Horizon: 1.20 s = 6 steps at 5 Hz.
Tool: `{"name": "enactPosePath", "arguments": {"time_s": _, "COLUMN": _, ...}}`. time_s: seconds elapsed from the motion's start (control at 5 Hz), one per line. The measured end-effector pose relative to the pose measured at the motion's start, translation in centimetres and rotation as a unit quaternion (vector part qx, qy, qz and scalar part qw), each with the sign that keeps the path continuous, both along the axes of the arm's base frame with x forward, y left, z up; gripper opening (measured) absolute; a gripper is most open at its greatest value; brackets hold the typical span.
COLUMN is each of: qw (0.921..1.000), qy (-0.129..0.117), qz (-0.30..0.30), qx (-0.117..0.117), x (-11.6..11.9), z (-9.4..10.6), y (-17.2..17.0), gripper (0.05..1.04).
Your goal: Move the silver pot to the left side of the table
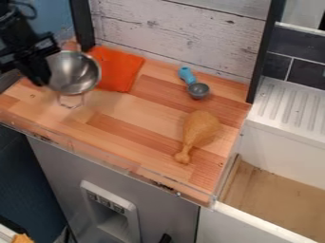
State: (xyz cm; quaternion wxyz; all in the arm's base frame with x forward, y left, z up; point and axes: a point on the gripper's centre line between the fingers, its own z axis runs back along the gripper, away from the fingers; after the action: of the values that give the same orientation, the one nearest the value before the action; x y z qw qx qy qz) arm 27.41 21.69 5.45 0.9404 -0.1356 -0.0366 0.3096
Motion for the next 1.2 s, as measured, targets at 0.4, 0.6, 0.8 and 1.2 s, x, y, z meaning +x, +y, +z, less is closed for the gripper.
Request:
{"name": "enactPosePath", "arguments": {"time_s": 0.4, "qw": 0.999, "qy": 0.041, "qz": 0.019, "qx": 0.0, "x": -1.2, "z": -2.5, "y": 1.4, "gripper": 0.073}}
{"name": "enactPosePath", "arguments": {"time_s": 0.6, "qw": 0.9982, "qy": 0.054, "qz": 0.027, "qx": 0.008, "x": -1.3, "z": -3.1, "y": 2.4, "gripper": 0.073}}
{"name": "enactPosePath", "arguments": {"time_s": 0.8, "qw": 0.9975, "qy": 0.064, "qz": 0.029, "qx": 0.009, "x": -1.4, "z": -3.4, "y": 2.7, "gripper": 0.091}}
{"name": "enactPosePath", "arguments": {"time_s": 1.2, "qw": 0.9949, "qy": 0.095, "qz": 0.033, "qx": 0.015, "x": -2.3, "z": -3.9, "y": 2.8, "gripper": 0.541}}
